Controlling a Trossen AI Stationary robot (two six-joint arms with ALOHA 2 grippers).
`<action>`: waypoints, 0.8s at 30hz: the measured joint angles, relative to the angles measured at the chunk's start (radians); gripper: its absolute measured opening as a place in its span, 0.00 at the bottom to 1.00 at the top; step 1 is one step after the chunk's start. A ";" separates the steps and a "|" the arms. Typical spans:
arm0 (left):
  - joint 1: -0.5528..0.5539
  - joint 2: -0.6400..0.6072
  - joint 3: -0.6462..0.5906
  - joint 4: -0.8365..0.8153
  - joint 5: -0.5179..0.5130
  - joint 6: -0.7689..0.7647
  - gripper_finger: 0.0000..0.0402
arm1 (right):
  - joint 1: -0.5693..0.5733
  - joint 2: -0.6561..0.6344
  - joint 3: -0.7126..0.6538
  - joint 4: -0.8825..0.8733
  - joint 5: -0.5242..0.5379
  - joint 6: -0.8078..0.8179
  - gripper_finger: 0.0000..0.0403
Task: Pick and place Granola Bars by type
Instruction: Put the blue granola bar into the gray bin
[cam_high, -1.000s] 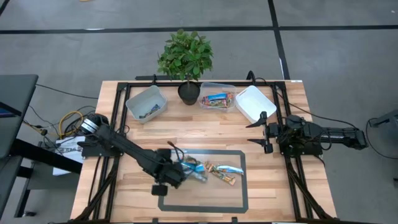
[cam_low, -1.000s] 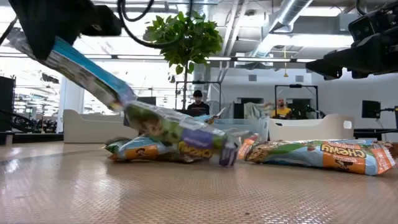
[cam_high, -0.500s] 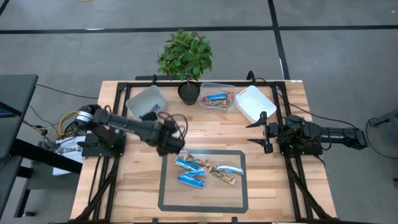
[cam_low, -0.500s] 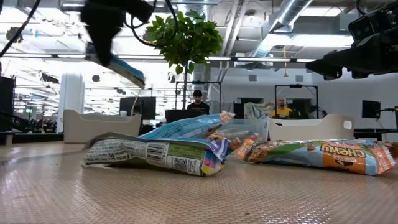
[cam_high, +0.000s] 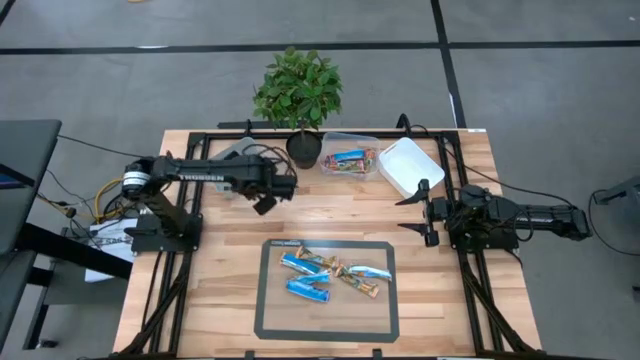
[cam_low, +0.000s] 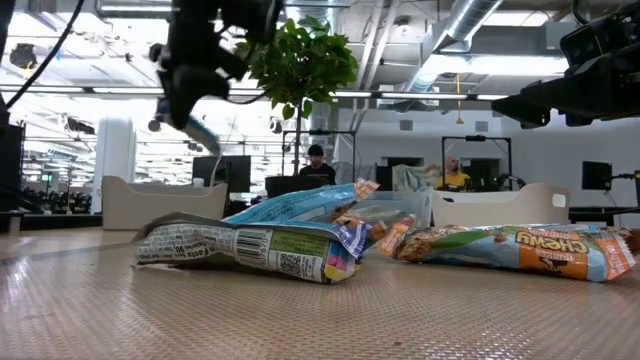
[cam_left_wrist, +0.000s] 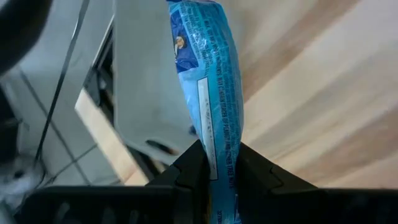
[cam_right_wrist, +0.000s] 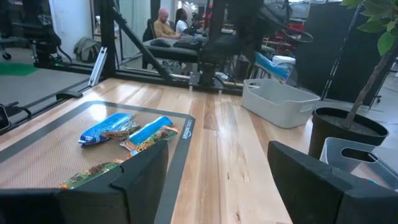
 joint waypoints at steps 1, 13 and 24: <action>0.020 -0.017 -0.029 0.000 0.001 0.005 0.14 | 0.000 0.000 0.000 0.000 0.000 0.000 0.67; 0.175 -0.232 -0.351 0.261 -0.057 0.110 0.14 | 0.000 0.000 0.000 0.000 0.000 0.000 0.67; 0.266 -0.320 -0.513 0.465 -0.125 0.281 0.26 | 0.000 0.000 0.000 0.000 0.000 0.000 0.67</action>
